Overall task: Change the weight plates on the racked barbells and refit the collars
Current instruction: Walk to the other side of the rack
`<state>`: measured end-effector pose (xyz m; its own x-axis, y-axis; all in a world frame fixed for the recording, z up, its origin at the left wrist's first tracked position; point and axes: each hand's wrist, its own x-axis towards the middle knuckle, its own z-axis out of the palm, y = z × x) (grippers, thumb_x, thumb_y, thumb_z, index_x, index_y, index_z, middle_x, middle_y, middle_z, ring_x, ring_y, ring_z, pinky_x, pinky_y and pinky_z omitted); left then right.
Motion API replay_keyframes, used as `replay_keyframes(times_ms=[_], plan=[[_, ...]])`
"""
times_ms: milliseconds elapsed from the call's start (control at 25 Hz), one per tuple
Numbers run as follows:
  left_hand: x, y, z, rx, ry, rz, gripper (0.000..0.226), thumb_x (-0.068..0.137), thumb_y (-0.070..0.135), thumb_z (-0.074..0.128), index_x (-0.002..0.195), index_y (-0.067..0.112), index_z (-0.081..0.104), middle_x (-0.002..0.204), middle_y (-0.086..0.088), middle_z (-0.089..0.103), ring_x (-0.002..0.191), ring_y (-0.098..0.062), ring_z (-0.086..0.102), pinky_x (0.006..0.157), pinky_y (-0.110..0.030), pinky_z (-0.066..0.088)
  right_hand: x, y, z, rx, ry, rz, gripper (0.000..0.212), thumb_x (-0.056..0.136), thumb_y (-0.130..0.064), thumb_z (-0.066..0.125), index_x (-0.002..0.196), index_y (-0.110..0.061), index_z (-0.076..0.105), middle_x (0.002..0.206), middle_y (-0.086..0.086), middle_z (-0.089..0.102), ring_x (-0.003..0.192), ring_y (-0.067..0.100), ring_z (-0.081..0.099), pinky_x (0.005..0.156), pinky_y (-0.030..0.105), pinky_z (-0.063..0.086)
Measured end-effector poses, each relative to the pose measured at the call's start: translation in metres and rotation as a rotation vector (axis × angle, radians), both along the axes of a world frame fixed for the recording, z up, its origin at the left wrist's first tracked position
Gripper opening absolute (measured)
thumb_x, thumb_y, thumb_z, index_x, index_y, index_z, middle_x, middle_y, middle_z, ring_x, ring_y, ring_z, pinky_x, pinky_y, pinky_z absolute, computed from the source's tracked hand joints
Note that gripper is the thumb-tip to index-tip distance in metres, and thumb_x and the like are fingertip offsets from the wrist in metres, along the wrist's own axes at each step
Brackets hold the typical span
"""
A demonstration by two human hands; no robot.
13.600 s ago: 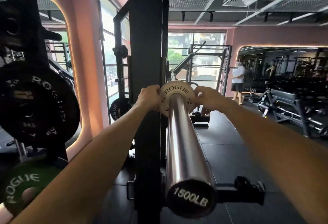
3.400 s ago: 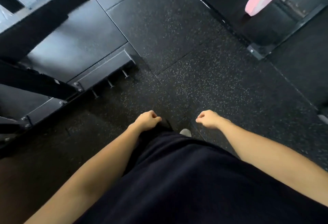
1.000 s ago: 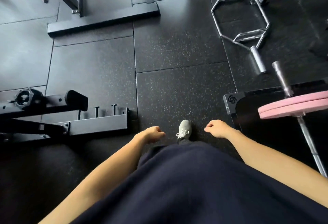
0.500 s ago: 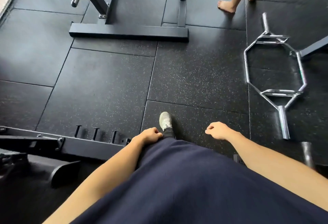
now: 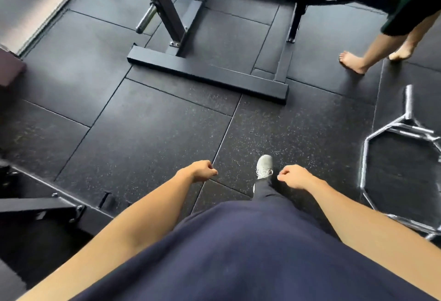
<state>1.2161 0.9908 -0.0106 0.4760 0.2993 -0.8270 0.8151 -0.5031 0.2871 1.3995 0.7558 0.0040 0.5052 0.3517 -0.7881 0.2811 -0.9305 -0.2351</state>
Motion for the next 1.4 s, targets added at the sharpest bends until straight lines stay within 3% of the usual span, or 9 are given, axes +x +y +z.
replay_keyframes(times_ms=[80,200,360,480,680,800,880,1240,1400], plan=[[0.028,0.021,-0.003,-0.004,0.016,0.049,0.035,0.096,0.034,0.050,0.119,0.010,0.061,0.120,-0.016,0.065,0.112,-0.030,0.061,0.081,-0.033,0.048,0.047,0.039,-0.009,-0.014,0.031,0.111,0.025,0.092,-0.026,0.056,0.111,-0.014,0.067,0.118,0.006,0.066,0.107,0.026,0.060,0.084,0.028,0.043],[0.067,0.053,-0.004,0.018,0.033,0.232,0.033,0.094,0.035,0.050,0.113,0.012,0.063,0.110,-0.013,0.067,0.102,-0.027,0.063,0.072,-0.027,0.042,0.125,0.111,-0.011,-0.018,0.037,0.316,0.027,0.093,-0.026,0.056,0.113,-0.011,0.067,0.118,0.007,0.066,0.106,0.024,0.060,0.086,0.027,0.043],[0.100,0.086,-0.002,0.013,0.031,0.500,0.036,0.091,0.039,0.053,0.117,0.016,0.062,0.127,-0.008,0.062,0.115,-0.023,0.057,0.094,-0.029,0.043,0.201,0.208,-0.014,-0.012,0.046,0.541,0.027,0.091,-0.027,0.059,0.110,-0.009,0.068,0.094,0.003,0.064,0.086,0.020,0.060,0.085,0.028,0.046],[0.107,0.109,-0.003,0.014,0.006,0.740,0.033,0.090,0.041,0.055,0.116,0.020,0.060,0.130,-0.004,0.060,0.118,-0.023,0.055,0.098,-0.031,0.042,0.225,0.284,-0.021,-0.041,0.065,0.743,0.028,0.091,-0.028,0.061,0.110,-0.009,0.069,0.097,0.006,0.068,0.084,0.018,0.057,0.084,0.027,0.045],[0.098,0.165,-0.026,-0.144,0.092,0.893,0.038,0.084,0.049,0.051,0.113,0.026,0.059,0.129,0.000,0.059,0.113,-0.020,0.057,0.097,-0.034,0.045,0.229,0.419,-0.038,-0.106,0.055,1.016,0.031,0.092,-0.033,0.059,0.113,-0.012,0.068,0.121,0.008,0.067,0.110,0.024,0.061,0.093,0.028,0.045],[0.080,0.232,-0.040,-0.165,0.097,0.980,0.034,0.087,0.049,0.045,0.110,0.027,0.057,0.131,0.002,0.057,0.114,-0.019,0.054,0.101,-0.036,0.041,0.219,0.516,-0.048,-0.138,0.027,1.058,0.038,0.087,-0.044,0.059,0.107,-0.013,0.070,0.116,0.004,0.069,0.108,0.023,0.063,0.095,0.032,0.049],[0.064,0.295,-0.034,-0.162,0.092,1.002,0.033,0.090,0.043,0.046,0.113,0.023,0.058,0.129,0.000,0.059,0.112,-0.020,0.055,0.093,-0.033,0.042,0.204,0.586,-0.044,-0.150,0.020,1.063,0.041,0.088,-0.047,0.058,0.108,-0.013,0.068,0.116,0.005,0.068,0.107,0.024,0.063,0.095,0.034,0.049],[0.015,0.561,-0.024,-0.096,0.061,1.053,0.031,0.094,0.045,0.050,0.113,0.021,0.055,0.119,-0.001,0.059,0.099,-0.019,0.057,0.082,-0.033,0.044,0.129,0.839,-0.023,-0.015,0.025,1.061,0.041,0.084,-0.045,0.054,0.111,-0.016,0.067,0.121,0.007,0.065,0.112,0.029,0.059,0.096,0.040,0.048],[0.012,0.666,-0.031,-0.123,0.046,1.053,0.033,0.094,0.045,0.050,0.116,0.020,0.056,0.115,-0.001,0.059,0.096,-0.018,0.057,0.080,-0.032,0.043,0.121,0.956,-0.042,-0.066,0.038,1.161,0.031,0.082,-0.045,0.054,0.090,-0.019,0.067,0.112,0.007,0.069,0.104,0.029,0.061,0.095,0.042,0.048]])
